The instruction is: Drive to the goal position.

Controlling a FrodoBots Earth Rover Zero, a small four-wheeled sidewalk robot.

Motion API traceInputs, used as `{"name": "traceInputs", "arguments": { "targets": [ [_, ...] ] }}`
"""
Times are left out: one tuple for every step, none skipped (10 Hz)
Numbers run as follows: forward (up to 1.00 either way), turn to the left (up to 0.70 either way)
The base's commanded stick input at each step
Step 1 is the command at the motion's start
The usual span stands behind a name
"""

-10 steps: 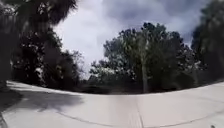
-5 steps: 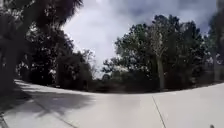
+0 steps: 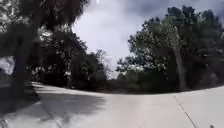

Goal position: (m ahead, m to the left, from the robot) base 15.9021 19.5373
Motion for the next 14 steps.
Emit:
{"name": "traceInputs", "arguments": {
  "targets": [
    [0.85,0.00],
    [0.85,0.06],
    [0.85,0.25],
    [0.85,0.34],
    [0.85,0.28],
    [0.85,0.00],
    [0.85,0.00],
    [0.85,0.00],
    [0.85,0.02],
    [0.85,0.15],
    [0.85,0.34],
    [0.85,0.34],
    [0.85,0.34],
    [0.85,0.34]
  ]
}}
